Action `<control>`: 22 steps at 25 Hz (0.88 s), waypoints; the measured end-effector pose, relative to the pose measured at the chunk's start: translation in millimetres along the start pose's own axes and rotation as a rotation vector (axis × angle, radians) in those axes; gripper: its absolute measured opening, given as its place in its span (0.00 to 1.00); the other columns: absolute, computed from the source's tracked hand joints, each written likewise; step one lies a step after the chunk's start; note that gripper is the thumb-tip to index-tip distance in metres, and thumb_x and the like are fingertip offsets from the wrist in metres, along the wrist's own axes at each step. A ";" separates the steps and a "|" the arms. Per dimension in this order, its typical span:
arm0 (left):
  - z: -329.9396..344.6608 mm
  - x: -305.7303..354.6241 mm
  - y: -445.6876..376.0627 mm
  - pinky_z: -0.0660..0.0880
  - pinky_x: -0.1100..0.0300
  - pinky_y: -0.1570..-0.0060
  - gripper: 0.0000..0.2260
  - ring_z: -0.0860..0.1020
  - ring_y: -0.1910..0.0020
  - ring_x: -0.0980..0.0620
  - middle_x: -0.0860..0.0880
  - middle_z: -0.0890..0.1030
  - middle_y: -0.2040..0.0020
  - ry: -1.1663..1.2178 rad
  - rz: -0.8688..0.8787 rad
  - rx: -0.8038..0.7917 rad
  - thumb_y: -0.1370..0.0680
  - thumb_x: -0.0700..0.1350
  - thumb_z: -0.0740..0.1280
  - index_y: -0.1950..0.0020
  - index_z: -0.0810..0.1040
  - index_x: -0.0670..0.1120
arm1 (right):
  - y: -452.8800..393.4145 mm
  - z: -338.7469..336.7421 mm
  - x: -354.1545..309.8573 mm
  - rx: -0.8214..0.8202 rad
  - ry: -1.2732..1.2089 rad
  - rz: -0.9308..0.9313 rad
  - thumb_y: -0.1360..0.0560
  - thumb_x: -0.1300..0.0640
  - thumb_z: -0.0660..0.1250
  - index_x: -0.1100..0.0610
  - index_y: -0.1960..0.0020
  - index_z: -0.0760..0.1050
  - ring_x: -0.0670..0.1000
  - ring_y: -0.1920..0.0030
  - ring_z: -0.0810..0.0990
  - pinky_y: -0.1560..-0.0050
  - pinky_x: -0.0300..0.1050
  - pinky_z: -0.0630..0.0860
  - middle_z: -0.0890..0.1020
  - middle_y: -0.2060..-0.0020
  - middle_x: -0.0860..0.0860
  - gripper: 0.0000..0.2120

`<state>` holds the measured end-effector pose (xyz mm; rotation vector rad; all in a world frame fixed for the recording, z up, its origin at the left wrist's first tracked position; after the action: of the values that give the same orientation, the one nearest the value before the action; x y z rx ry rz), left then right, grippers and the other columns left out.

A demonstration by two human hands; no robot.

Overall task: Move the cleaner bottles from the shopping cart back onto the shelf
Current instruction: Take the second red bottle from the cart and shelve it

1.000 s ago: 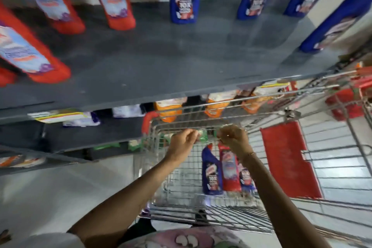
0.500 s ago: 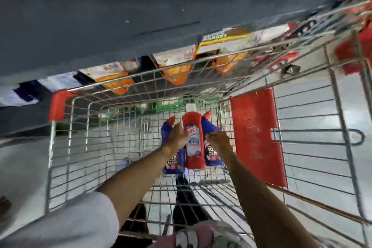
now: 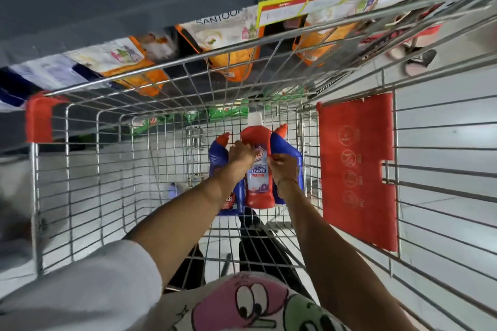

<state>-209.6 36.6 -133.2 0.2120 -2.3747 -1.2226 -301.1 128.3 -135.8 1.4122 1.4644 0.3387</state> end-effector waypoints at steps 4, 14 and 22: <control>-10.8 4.5 1.4 0.73 0.47 0.39 0.15 0.75 0.40 0.39 0.38 0.77 0.38 0.067 0.026 0.022 0.22 0.42 0.60 0.37 0.73 0.40 | 2.4 -6.3 5.4 -0.004 -0.054 -0.036 0.30 0.59 0.69 0.58 0.62 0.82 0.55 0.61 0.81 0.62 0.44 0.77 0.84 0.63 0.57 0.04; -94.7 35.0 99.5 0.75 0.73 0.57 0.09 0.80 0.51 0.56 0.47 0.82 0.48 0.525 0.474 -0.236 0.24 0.44 0.67 0.44 0.77 0.46 | 85.5 -84.7 -58.0 -0.188 -0.254 -0.398 0.27 0.69 0.64 0.62 0.43 0.77 0.46 0.59 0.80 0.59 0.36 0.79 0.84 0.56 0.52 0.14; -278.0 44.7 210.2 0.78 0.67 0.59 0.22 0.80 0.59 0.64 0.60 0.83 0.58 0.693 0.936 0.028 0.38 0.70 0.66 0.52 0.78 0.58 | 234.0 -70.9 -213.5 -0.410 -0.405 -0.894 0.29 0.67 0.64 0.63 0.44 0.78 0.50 0.53 0.81 0.54 0.43 0.79 0.85 0.56 0.48 0.15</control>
<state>-105.3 -57.0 189.1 -0.3799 -1.5457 -0.5260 -270.2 38.4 174.5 0.3807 1.4259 -0.2016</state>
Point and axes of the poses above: each hand's wrist, its own y-axis away from the middle knuckle, its own z-axis out of the palm, x = y × z, the point moved 3 cm from there along -y, towards the middle knuckle
